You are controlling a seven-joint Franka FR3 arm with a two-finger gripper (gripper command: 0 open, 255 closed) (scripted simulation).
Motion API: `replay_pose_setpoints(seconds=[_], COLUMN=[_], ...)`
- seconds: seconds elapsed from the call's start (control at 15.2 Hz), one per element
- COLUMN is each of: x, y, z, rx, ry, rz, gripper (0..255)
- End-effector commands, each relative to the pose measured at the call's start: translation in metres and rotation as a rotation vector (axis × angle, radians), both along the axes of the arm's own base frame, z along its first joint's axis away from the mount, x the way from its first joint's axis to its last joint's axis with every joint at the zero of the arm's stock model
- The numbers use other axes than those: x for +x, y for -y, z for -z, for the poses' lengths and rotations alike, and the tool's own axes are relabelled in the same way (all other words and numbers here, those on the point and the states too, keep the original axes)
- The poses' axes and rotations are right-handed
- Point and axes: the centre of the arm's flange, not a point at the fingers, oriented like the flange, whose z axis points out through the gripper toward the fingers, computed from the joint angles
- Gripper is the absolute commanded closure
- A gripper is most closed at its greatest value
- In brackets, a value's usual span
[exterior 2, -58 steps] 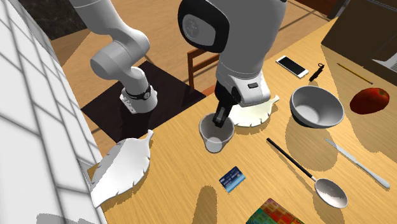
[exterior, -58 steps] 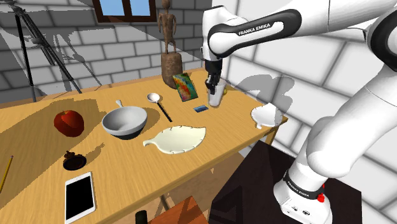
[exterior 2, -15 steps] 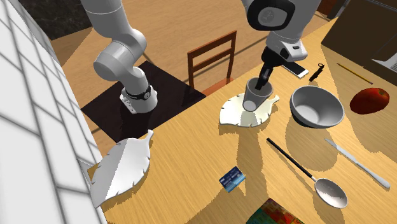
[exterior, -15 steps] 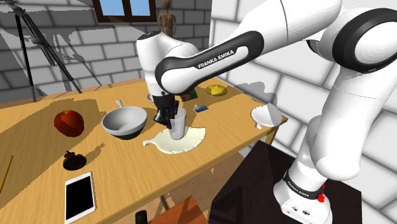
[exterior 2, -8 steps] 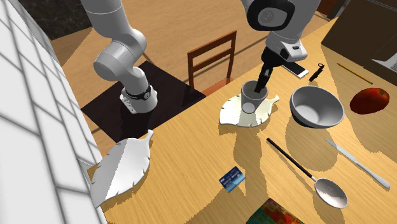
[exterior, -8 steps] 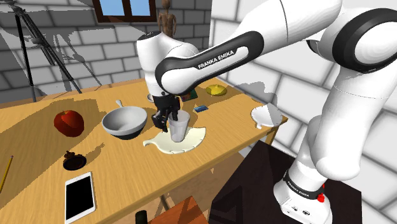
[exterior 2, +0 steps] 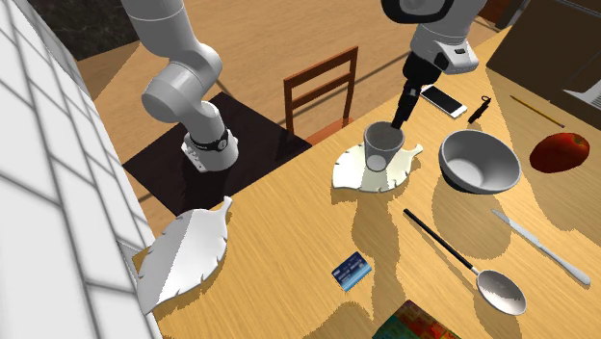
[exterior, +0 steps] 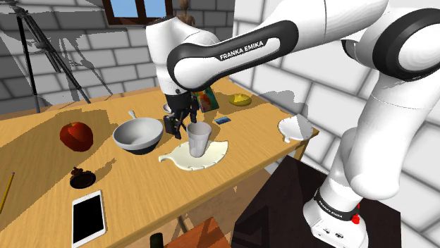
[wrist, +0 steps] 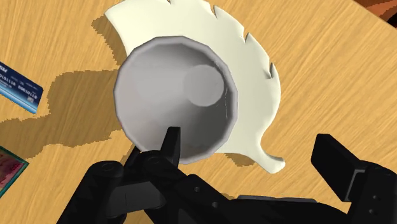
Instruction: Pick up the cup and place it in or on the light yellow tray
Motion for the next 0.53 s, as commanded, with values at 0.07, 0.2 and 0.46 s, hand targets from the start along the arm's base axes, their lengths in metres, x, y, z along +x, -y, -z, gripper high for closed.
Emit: replay_pose_setpoints(seconds=[0.07, 0.2, 0.46], x=[0.0005, 0.0006, 0.0006], y=[0.0000, -0.0001, -0.0001], z=[-0.0099, -0.0099, -0.0099], rx=[-0.001, -0.001, -0.001], ry=[-0.001, -0.001, -0.001], rz=[0.000, 0.000, 0.000], gripper=[0, 0, 0])
